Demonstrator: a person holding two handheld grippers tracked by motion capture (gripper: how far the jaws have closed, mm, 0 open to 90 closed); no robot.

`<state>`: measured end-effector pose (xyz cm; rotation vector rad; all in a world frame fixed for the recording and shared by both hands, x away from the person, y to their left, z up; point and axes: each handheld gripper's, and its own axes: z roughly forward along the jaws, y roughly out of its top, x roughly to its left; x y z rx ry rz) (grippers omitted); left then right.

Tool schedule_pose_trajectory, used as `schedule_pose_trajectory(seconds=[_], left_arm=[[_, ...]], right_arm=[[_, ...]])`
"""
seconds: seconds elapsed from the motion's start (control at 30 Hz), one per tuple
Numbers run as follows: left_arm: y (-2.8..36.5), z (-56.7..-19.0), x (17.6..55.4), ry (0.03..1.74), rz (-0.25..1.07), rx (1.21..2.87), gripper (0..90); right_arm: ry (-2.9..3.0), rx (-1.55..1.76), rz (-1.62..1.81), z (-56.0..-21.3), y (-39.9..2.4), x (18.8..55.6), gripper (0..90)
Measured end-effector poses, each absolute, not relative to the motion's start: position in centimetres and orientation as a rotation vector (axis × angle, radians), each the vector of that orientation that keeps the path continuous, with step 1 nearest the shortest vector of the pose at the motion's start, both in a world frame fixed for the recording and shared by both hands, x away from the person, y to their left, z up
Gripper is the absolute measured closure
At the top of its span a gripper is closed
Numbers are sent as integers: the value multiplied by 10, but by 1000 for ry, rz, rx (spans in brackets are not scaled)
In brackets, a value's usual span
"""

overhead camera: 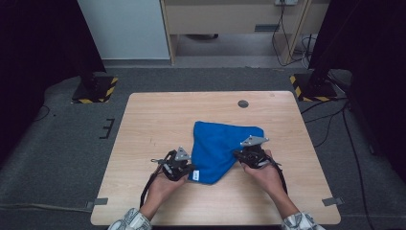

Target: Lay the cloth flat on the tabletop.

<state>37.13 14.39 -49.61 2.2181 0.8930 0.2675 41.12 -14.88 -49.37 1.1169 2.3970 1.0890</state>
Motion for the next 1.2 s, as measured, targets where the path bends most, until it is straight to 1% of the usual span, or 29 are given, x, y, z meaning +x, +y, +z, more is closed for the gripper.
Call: schedule_pose_trajectory(seconds=[0.1,0.17,0.2,0.27,0.43,0.57,0.63,0.7,0.8,0.97,1.07,1.17,1.2], left_arm=[[147,-491,371,893,255,2217,885],[153,-488,378,921,235,2199,885],[153,-488,378,921,235,2199,885],[164,-491,391,977,202,2180,882],[186,-501,417,1060,167,2116,863],[191,-508,422,1084,189,2084,726],[192,-506,422,1087,229,2070,652],[193,-504,421,1097,248,2052,606],[197,-502,420,1109,288,2019,576],[202,-501,419,1115,287,1989,579],[200,-498,417,1081,285,1969,570],[198,-496,415,1061,283,1953,537],[197,-496,415,1060,274,1950,528]], right_arm=[[2440,1098,1035,-479,-141,417,863],[2476,1099,989,-471,-133,427,863],[2503,1102,960,-469,-127,434,862],[2539,1111,910,-467,-116,451,862],[2618,1161,876,-475,-87,500,859],[2598,1200,883,-489,-74,533,842],[2572,1255,917,-497,-72,546,807],[2527,1291,947,-502,-70,555,754],[2464,1303,959,-508,-65,562,662],[2409,1277,1012,-503,-62,559,576],[2398,1245,1055,-493,-65,553,545],[2388,1219,1073,-485,-70,546,550],[2387,1210,1080,-484,-71,544,565]])
